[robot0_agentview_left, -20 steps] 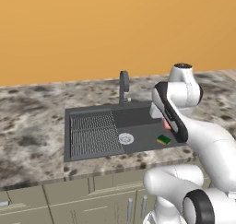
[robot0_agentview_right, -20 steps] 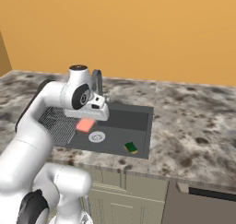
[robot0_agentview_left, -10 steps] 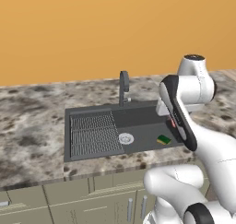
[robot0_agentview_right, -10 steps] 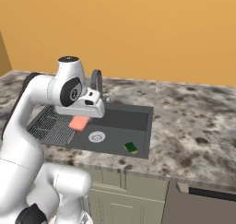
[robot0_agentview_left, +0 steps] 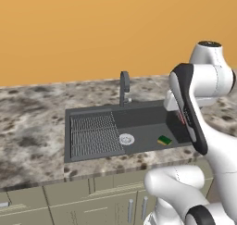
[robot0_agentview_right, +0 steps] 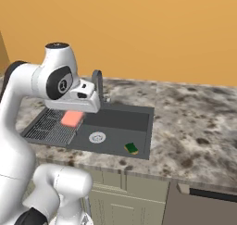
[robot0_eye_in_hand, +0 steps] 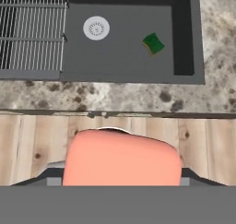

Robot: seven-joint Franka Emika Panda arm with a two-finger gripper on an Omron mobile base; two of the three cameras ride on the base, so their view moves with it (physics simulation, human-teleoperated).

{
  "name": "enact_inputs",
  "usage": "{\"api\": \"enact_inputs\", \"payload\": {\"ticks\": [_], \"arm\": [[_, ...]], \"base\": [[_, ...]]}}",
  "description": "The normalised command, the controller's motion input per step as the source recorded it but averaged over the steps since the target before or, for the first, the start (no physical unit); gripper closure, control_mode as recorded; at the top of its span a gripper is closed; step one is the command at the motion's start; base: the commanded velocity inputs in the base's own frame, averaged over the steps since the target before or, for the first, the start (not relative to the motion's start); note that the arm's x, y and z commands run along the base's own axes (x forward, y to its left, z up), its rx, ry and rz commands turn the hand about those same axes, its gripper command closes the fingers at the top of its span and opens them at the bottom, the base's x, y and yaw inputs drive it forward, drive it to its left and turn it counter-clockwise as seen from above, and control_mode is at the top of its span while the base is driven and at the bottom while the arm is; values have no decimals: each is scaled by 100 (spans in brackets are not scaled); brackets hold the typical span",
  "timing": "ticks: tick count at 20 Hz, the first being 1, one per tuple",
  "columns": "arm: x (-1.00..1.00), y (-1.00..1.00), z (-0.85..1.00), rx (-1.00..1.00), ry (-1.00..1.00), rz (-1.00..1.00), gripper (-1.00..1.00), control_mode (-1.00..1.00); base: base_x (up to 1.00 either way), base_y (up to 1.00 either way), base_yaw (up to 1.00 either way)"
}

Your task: Pick up the bar soap and sponge from the sink, and place them back in the cabinet, and close the cabinet doors.

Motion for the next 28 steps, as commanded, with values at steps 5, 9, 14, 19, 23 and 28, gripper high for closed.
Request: {"api": "enact_inputs", "payload": {"ticks": [5,9,14,19,23,28], "arm": [[-33,0,47,0,0,0,100,-100],[-26,0,27,0,0,0,100,-100],[-19,0,2,0,0,1,100,-100],[-11,0,0,0,0,1,100,100],[0,0,0,0,0,0,100,100],[0,0,0,0,0,0,100,100]], "base": [[0,0,0],[0,0,0],[0,0,0],[-4,0,0],[-26,-6,-2],[-51,-25,-24]]}}
